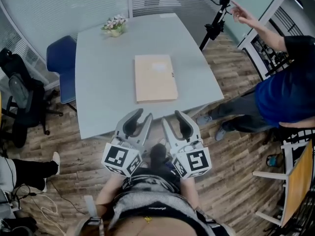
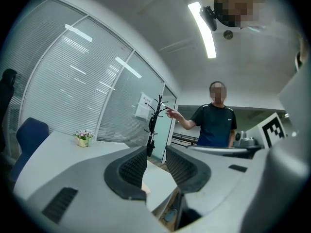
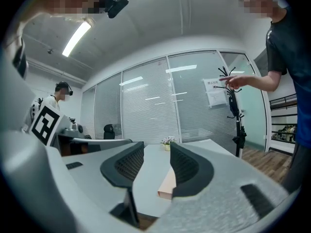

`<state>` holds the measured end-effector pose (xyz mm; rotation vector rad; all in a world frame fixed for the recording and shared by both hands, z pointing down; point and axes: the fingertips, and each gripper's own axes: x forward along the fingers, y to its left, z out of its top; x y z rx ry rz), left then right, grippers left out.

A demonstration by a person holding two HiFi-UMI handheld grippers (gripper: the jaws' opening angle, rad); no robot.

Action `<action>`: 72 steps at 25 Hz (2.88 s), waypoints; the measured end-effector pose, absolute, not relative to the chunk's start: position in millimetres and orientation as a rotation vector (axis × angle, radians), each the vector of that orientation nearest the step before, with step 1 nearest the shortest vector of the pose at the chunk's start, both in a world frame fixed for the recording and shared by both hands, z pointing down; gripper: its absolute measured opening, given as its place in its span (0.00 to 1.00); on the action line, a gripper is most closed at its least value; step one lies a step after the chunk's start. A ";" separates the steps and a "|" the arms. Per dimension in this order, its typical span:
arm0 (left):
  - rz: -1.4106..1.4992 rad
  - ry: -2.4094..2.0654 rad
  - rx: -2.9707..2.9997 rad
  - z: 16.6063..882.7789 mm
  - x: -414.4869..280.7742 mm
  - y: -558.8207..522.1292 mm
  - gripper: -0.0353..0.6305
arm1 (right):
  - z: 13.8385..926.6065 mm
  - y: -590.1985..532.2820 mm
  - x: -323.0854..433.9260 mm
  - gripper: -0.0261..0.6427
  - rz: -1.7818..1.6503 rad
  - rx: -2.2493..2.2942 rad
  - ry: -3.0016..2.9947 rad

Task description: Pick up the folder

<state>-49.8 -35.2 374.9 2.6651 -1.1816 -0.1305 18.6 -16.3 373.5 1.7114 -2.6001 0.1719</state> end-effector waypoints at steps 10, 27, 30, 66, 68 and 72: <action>-0.112 -1.234 2.643 369.3 -9.3 -98.7 0.21 | 370.0 -86.8 51.5 0.30 0.189 1.632 -2.661; -0.159 -1.428 2.551 364.3 26.0 -169.9 0.22 | 365.9 -167.6 89.8 0.30 0.138 1.442 -2.751; -0.149 -1.450 2.532 371.0 25.1 -173.0 0.22 | 371.1 -173.0 89.0 0.30 0.152 1.413 -2.763; 0.027 -1.314 2.428 451.5 -5.1 -318.6 0.24 | 456.1 -307.0 77.4 0.31 0.313 1.496 -2.495; 0.060 -1.314 2.401 466.9 -9.6 -322.4 0.24 | 472.8 -310.4 79.9 0.31 0.339 1.489 -2.460; 0.136 -1.319 2.333 502.4 -22.2 -329.8 0.24 | 509.8 -317.1 88.7 0.33 0.408 1.483 -2.376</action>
